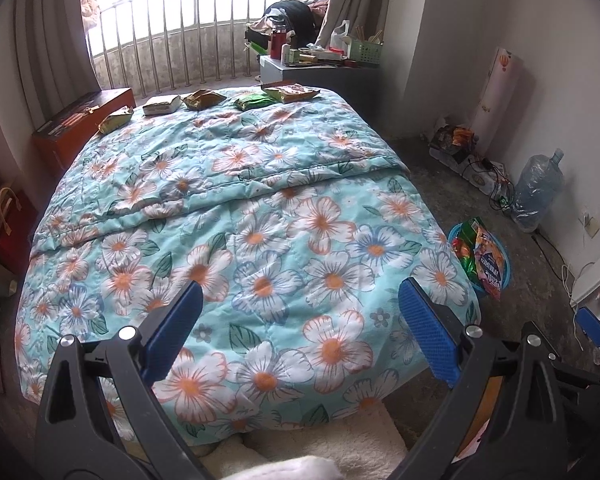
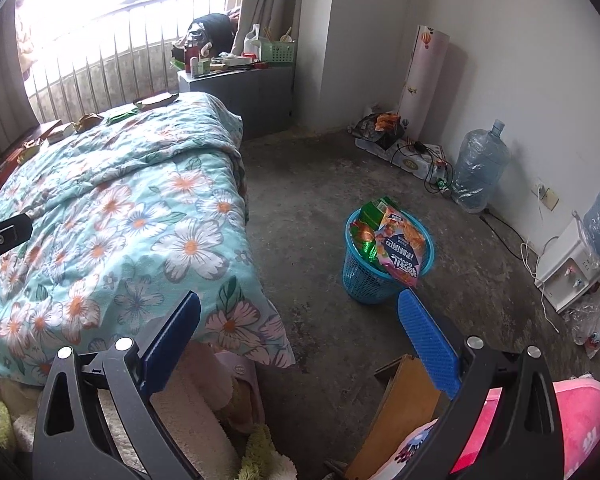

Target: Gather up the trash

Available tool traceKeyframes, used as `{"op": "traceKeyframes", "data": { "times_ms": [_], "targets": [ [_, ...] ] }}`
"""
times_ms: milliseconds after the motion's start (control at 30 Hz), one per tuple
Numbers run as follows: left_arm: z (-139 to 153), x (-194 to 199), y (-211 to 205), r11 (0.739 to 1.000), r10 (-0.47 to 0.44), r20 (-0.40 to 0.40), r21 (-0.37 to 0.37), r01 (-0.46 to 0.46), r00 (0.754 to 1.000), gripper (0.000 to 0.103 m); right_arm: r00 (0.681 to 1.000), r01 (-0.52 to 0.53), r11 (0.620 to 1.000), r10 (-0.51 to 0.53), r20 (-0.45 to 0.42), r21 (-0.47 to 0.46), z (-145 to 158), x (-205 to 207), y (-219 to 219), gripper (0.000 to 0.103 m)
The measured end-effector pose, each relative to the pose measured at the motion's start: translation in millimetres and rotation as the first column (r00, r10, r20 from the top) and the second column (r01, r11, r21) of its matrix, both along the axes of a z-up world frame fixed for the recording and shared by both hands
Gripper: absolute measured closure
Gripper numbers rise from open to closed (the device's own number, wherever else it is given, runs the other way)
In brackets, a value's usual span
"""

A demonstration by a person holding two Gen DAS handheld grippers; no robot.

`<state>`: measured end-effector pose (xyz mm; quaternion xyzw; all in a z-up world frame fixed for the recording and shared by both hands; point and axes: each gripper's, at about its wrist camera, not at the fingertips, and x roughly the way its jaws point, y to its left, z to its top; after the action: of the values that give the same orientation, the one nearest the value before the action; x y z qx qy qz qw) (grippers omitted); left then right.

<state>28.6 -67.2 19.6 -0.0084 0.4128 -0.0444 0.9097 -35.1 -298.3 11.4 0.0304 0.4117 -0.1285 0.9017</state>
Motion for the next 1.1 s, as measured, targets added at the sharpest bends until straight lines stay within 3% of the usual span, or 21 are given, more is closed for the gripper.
{"op": "traceKeyframes", "data": {
  "times_ms": [1100],
  "targets": [
    [-2.7,1.5,-9.1,0.999,-0.022,-0.028,-0.024,0.021,0.999,0.009,0.999,0.033,0.999,-0.033,0.005,-0.013,3.0,-2.1,-11.2,0.007]
  ]
}}
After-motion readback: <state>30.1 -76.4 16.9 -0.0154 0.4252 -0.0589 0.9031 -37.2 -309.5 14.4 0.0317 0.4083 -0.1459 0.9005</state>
